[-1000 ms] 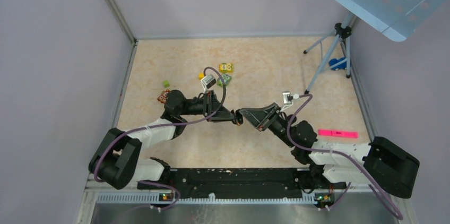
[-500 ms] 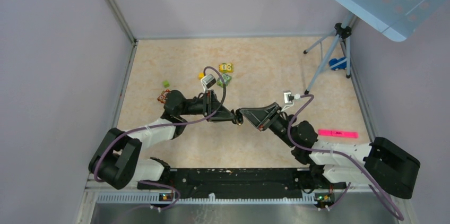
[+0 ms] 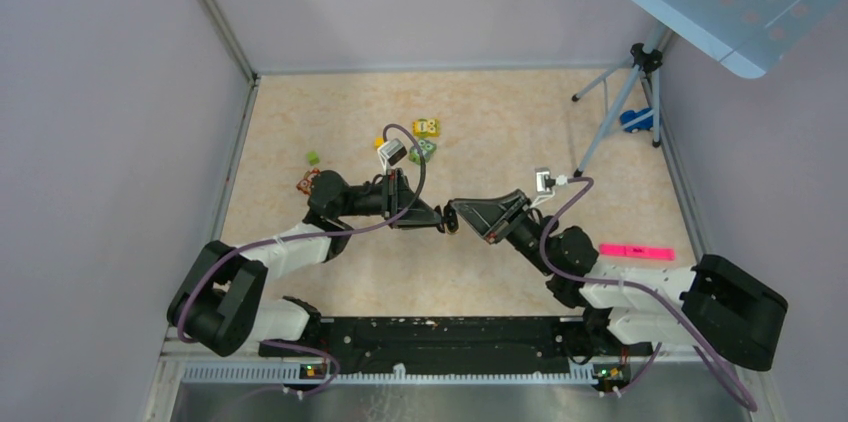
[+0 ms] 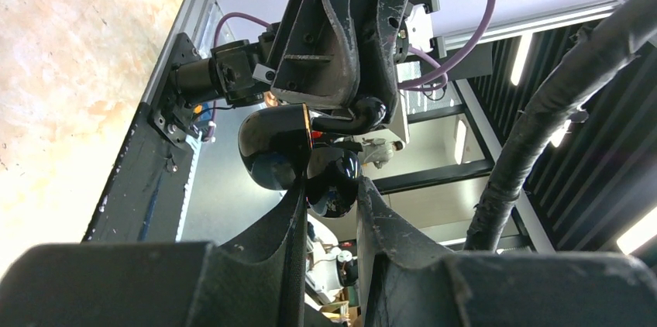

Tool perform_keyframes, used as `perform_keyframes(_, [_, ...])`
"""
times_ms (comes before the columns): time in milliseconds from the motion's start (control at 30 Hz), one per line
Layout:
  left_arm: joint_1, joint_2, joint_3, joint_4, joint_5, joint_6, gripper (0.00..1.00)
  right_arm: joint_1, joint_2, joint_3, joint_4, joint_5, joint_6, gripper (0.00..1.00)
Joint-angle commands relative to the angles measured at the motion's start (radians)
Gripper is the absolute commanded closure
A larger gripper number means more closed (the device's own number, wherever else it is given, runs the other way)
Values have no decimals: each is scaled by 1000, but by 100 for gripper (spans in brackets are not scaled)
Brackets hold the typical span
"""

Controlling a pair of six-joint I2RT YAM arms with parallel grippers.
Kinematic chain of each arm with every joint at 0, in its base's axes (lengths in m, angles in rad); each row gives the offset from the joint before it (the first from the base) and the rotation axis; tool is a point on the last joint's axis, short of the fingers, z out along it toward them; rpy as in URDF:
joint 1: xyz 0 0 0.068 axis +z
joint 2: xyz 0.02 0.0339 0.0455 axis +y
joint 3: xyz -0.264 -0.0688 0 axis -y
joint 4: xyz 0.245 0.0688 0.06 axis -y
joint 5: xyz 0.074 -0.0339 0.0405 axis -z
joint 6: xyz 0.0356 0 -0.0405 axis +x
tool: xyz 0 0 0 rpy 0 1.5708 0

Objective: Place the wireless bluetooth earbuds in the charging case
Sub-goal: Insert the right earbud into the right side groove of the charging case.

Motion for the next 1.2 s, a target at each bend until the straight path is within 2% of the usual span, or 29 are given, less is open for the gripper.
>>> perform_keyframes(0, [3, 0, 3, 78, 8, -1, 100, 9, 22, 48, 91, -5, -13, 100])
perform_keyframes(1167, [4, -2, -1, 123, 4, -38, 100, 10, 151, -12, 281, 5, 39, 100])
